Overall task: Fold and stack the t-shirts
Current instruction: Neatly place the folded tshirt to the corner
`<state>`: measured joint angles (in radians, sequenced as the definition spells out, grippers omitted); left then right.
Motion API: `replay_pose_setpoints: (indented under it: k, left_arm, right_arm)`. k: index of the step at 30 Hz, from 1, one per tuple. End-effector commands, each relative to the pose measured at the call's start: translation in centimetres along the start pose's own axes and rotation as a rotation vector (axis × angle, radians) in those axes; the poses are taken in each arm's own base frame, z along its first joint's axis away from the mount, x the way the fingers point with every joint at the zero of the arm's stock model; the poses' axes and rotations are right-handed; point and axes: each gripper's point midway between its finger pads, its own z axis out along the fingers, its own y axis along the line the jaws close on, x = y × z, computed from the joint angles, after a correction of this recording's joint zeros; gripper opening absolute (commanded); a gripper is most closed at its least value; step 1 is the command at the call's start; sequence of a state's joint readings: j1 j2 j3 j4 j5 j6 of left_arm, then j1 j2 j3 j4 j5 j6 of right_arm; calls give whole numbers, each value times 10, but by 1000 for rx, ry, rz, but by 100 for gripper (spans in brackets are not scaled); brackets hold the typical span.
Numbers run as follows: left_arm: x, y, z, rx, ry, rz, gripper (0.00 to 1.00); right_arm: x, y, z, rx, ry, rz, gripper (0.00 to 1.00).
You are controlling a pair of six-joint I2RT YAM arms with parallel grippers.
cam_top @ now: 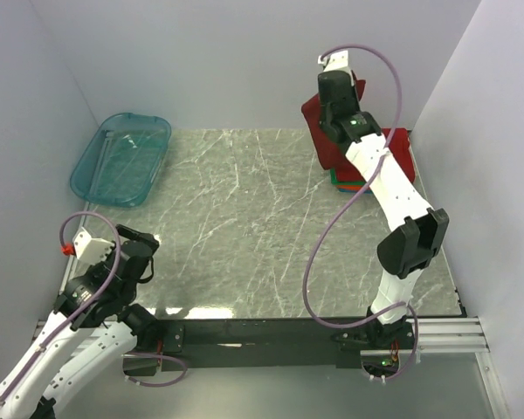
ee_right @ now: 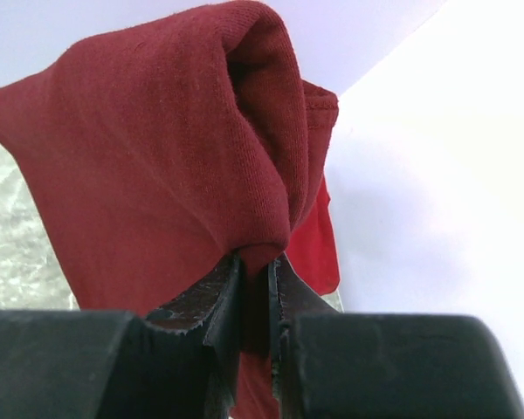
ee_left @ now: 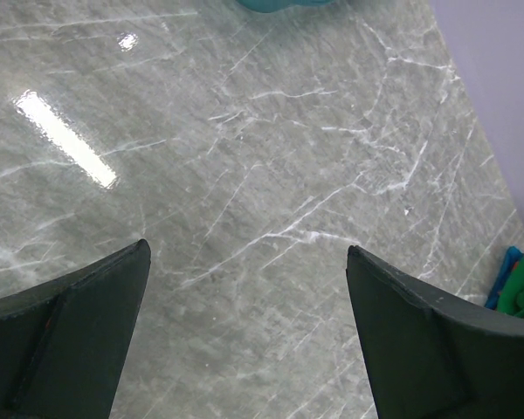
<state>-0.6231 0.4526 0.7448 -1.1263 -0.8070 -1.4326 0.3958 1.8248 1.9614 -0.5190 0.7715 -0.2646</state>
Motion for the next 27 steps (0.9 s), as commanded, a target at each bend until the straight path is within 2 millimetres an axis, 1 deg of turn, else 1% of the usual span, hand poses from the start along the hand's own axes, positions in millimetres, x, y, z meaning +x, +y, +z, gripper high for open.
replay_pose_setpoints:
  k: [1, 2, 4, 7, 8, 9, 11, 12, 14, 16, 17, 18, 19, 20, 21, 22, 23, 24, 26, 27]
  left_arm:
    - [-10, -7, -3, 37, -27, -21, 99]
    - [-10, -9, -4, 41, -28, -27, 99]
    - [-11, -8, -4, 40, -31, -28, 99]
    - [-11, -8, -4, 35, -31, -27, 99]
    - [-10, -8, -3, 34, -29, -24, 99]
    - [-10, -9, -3, 34, -29, -24, 99]
    - [-9, -10, -2, 30, -27, -20, 99]
    - [-8, -10, -1, 28, -26, -14, 100]
    - [-7, -12, 0, 22, -26, -9, 100]
    - [-6, -12, 2, 16, -28, -4, 99]
    - [-6, -14, 3, 13, -29, -2, 100]
    - [-6, -15, 3, 13, -29, 0, 99]
    - [-5, -16, 3, 13, -28, 3, 99]
    - [-6, -16, 4, 9, -30, 4, 100]
    - [-6, -17, 3, 7, -33, 5, 99]
    - [-6, -18, 4, 5, -32, 3, 100]
    - [-6, -18, 4, 2, -34, 7, 100]
    - [-6, -18, 5, 0, -34, 7, 99]
    - [-5, -20, 5, 3, -33, 7, 99]
    - [-6, -22, 5, 7, -34, 5, 99]
  right_arm:
    - [-24, -33, -20, 3, -47, 86, 0]
    - [-25, -36, -18, 8, -47, 94, 0]
    - [-22, -36, -15, -2, -39, 98, 0]
    - [-11, -35, 0, -15, -13, 110, 0]
    - [-5, -32, 7, -18, 2, 109, 0]
    - [0, -37, 14, -7, 16, 118, 0]
    - [8, -35, 26, -1, 34, 122, 0]
    - [13, -40, 34, 9, 46, 132, 0]
    - [20, -39, 47, 14, 61, 144, 0]
    - [28, -46, 62, 26, 82, 169, 0]
    - [33, -40, 72, 9, 94, 172, 0]
    - [36, -41, 79, 11, 105, 196, 0]
    - [39, -48, 85, 18, 118, 215, 0]
    - [47, -44, 94, 14, 139, 219, 0]
    - [51, -40, 100, -7, 148, 249, 0]
    - [55, -45, 106, -11, 158, 270, 0]
    - [64, -41, 114, -23, 177, 285, 0]
    - [67, -39, 118, -36, 185, 305, 0]
    - [85, -43, 130, -17, 229, 347, 0]
    - [92, -41, 133, -30, 248, 369, 0]
